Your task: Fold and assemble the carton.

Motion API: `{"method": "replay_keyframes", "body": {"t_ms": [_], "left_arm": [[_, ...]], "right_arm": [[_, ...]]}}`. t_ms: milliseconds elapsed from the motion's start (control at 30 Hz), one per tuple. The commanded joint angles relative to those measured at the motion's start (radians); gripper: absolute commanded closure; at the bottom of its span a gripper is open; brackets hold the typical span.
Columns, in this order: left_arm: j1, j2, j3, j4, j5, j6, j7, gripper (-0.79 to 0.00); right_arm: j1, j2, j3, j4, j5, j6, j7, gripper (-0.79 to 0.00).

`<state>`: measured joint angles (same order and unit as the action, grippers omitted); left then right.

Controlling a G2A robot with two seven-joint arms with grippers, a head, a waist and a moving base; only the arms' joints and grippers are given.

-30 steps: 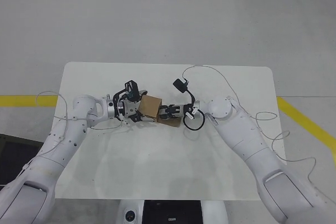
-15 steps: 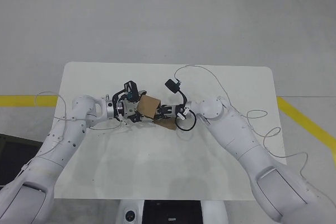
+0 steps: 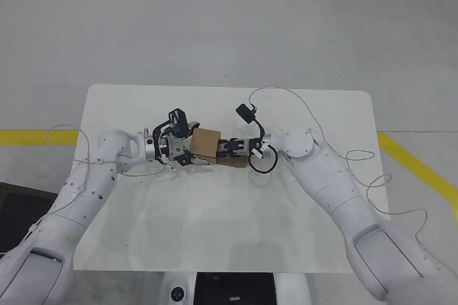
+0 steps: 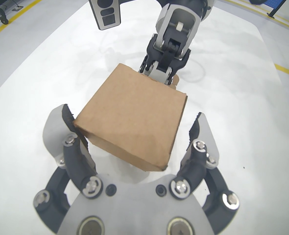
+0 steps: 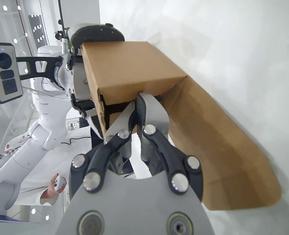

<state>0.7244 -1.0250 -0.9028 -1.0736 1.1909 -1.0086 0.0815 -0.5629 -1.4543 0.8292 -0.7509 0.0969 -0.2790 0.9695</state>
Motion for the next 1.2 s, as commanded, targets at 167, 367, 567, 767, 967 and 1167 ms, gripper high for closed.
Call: {"method": "replay_keyframes", "body": {"t_ms": [167, 367, 567, 767, 967, 1167], "left_arm": [[0.008, -0.002, -0.009, -0.001, -0.013, 0.009, -0.008, -0.785], [0.014, -0.003, -0.017, -0.003, -0.019, 0.009, -0.013, -0.785], [0.018, -0.003, -0.027, -0.005, -0.016, 0.011, -0.012, -0.785], [0.020, -0.004, -0.032, -0.008, -0.012, 0.010, -0.014, -0.785], [0.019, -0.007, -0.034, -0.009, -0.007, 0.005, -0.012, -0.785], [0.020, -0.007, -0.039, -0.009, -0.002, 0.001, -0.014, -0.785]], "right_arm": [[-0.028, 0.066, 0.104, -0.095, -0.090, 0.086, 0.055, -0.062], [-0.108, 0.124, 0.210, -0.251, -0.145, 0.157, 0.114, -0.114], [-0.205, 0.162, 0.275, -0.384, -0.205, 0.240, 0.137, -0.246], [-0.267, 0.171, 0.279, -0.436, -0.217, 0.277, 0.102, -0.283], [-0.273, 0.162, 0.246, -0.409, -0.176, 0.274, 0.068, -0.277], [-0.253, 0.150, 0.211, -0.371, -0.140, 0.250, 0.047, -0.286]]}}
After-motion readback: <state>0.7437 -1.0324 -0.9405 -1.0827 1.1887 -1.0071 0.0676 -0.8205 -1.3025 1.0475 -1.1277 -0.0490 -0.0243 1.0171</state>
